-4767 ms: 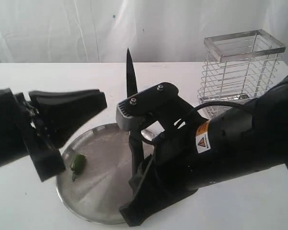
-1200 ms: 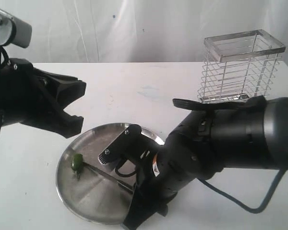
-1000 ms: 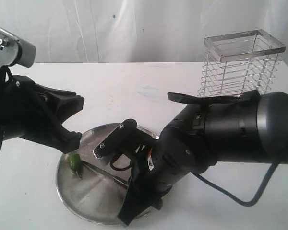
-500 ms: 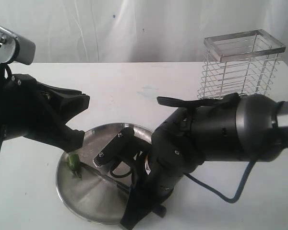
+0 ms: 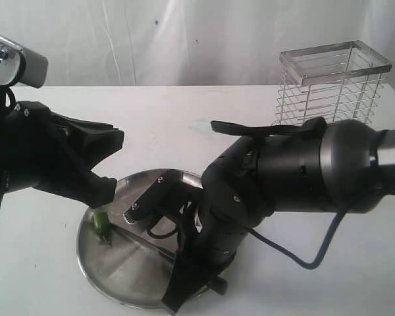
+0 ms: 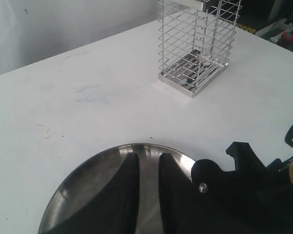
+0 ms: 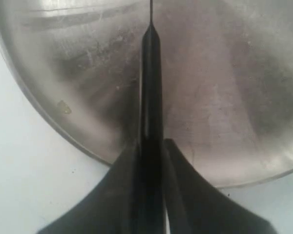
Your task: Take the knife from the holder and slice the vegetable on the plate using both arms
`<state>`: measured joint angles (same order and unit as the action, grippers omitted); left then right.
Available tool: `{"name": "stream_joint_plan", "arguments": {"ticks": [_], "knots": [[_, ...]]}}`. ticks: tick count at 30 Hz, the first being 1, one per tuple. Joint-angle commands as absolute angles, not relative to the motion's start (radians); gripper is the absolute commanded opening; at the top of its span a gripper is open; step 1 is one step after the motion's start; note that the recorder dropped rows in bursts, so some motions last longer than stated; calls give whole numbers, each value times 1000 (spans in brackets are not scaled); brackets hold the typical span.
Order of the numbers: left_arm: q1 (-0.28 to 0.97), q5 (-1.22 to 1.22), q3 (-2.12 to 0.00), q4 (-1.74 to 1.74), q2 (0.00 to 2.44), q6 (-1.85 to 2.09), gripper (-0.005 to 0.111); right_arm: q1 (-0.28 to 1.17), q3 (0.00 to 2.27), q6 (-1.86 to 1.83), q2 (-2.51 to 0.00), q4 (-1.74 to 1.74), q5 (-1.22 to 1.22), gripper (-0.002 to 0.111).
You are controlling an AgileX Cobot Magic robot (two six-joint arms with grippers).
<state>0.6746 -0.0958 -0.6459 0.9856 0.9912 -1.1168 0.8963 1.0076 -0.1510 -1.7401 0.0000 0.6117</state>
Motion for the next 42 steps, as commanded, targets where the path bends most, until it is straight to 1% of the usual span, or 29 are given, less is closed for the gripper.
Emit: {"name": "stream_joint_plan", "arguments": {"ticks": [1, 3, 8, 18, 20, 23, 27, 33, 38, 39, 42], "knots": [[681, -105, -639, 988, 977, -1127, 21, 894, 1016, -172, -1738, 0, 629, 1], [681, -105, -639, 988, 977, -1129, 21, 894, 1016, -173, -1738, 0, 631, 4], [681, -105, -639, 988, 977, -1129, 21, 894, 1016, -176, -1738, 6, 631, 17], [681, -105, -639, 988, 977, -1129, 21, 894, 1020, -207, -1738, 0, 618, 18], [681, -105, -639, 988, 977, -1129, 21, 874, 1047, -207, -1738, -14, 630, 20], [681, -105, -639, 988, 977, -1129, 21, 803, 1096, -212, -1736, 0, 699, 27], [681, -105, -639, 988, 977, -1129, 21, 766, 1111, -276, -1736, 0, 766, 31], [681, -105, -639, 988, 977, -1129, 21, 789, 1111, -364, -1736, -19, 772, 33], [681, -105, -639, 988, 977, -1129, 21, 850, 1111, -411, -1736, -50, 761, 49], [681, -105, -639, 988, 977, -1129, 21, 864, 1111, -411, -1738, -66, 751, 51], [681, -105, -639, 988, 977, -1129, 21, 893, 1103, -373, -1738, -182, 710, 51]]}}
